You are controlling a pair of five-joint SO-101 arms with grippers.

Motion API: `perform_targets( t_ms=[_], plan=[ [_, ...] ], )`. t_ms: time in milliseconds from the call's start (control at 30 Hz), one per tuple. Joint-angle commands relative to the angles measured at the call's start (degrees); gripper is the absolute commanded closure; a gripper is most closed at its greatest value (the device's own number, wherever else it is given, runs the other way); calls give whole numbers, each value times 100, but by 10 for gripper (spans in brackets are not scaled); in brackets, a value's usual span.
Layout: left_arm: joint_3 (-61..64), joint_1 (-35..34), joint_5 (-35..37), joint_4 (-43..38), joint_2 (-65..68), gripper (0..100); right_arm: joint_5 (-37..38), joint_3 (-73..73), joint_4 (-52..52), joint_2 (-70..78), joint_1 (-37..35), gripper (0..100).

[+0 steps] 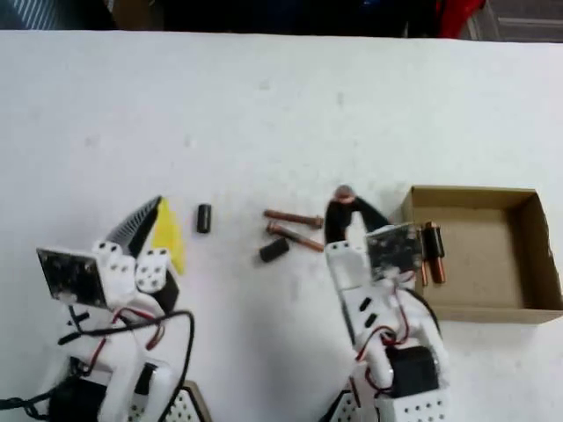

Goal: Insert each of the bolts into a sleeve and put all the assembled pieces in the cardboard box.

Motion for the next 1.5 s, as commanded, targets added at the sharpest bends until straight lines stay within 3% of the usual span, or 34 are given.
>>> perform_targets(
  t_ms=[0, 200, 700, 1100, 1267, 1467],
  plan=[
    [264, -549, -35, 70, -40, 959, -88, -1196, 602, -57, 532, 981],
    [571, -945, -519, 404, -40, 977, 158, -2426, 1103, 611, 1007, 981],
    [1829, -1455, -1002, 624, -40, 977, 193, -5046, 1226, 5596, 2527, 981],
    [1881, -1446, -1002, 1565, -40, 977, 1284, -5196, -295, 8664, 3873, 981],
    [2391, -1446, -1029, 1363, -40, 977, 1538, -5196, -541, 9235, 4321, 981],
    [2549, -1455, -1029, 1196, -40, 977, 2004, -5160, -514, 9771, 4347, 981]
  ],
)
